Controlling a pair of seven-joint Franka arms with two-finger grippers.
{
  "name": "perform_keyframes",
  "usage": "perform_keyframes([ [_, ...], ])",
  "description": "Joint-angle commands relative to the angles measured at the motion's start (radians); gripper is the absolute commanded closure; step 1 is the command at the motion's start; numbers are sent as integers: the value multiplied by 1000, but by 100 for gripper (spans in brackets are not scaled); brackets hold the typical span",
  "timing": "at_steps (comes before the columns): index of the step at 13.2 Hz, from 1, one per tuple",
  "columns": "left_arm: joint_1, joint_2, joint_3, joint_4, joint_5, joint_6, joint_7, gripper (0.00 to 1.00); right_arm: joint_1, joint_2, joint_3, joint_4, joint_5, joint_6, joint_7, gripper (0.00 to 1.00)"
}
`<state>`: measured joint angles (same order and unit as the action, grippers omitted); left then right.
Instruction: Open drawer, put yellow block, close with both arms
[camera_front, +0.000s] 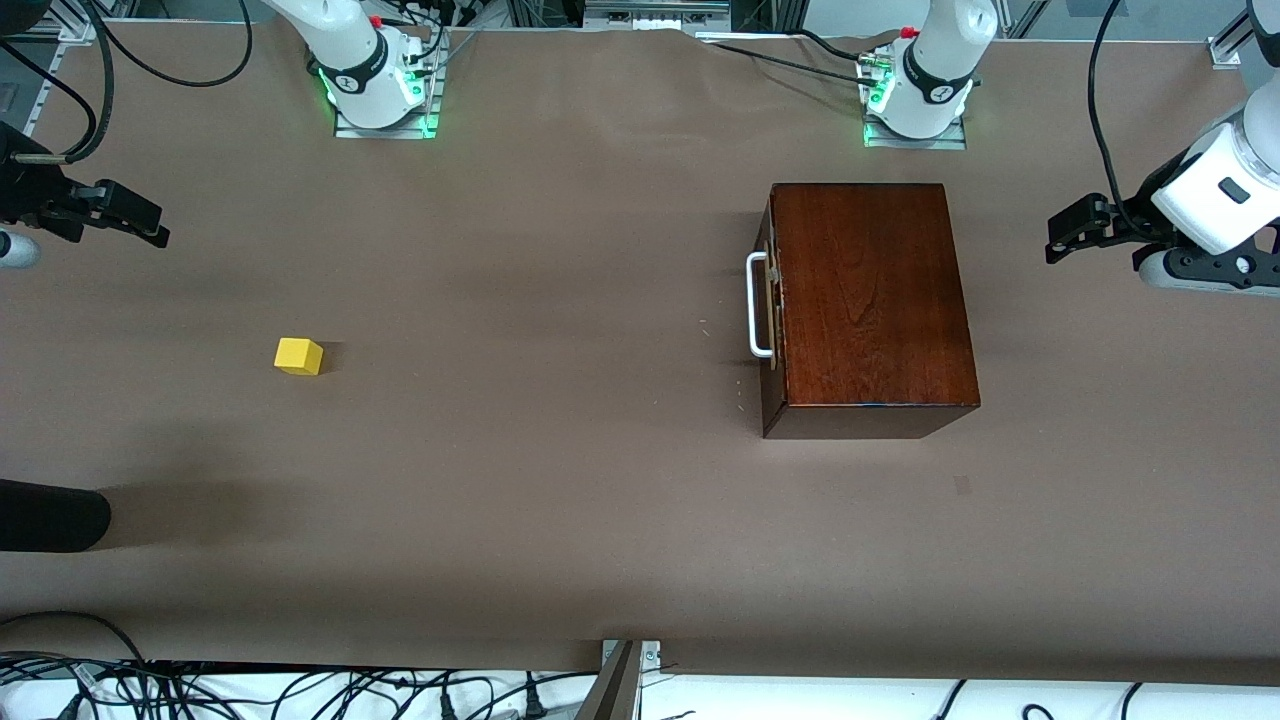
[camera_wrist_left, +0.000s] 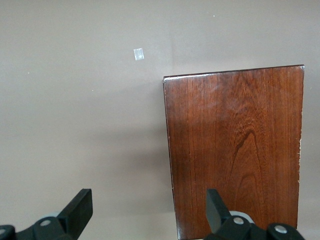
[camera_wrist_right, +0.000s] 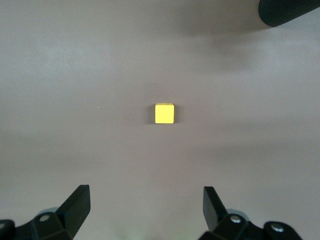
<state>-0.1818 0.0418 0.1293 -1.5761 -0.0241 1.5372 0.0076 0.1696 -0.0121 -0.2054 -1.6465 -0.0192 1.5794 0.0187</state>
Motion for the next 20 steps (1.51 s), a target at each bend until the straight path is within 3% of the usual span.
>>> perform_keyframes([
  [1,5,-26,-4,-14,-11,3,-6,0,-15,6,9,19,-13,-13,9,0],
  [20,-2,-26,-7,-5,-13,-8,-37,0,-15,6,1,16,-16,-13,9,0],
])
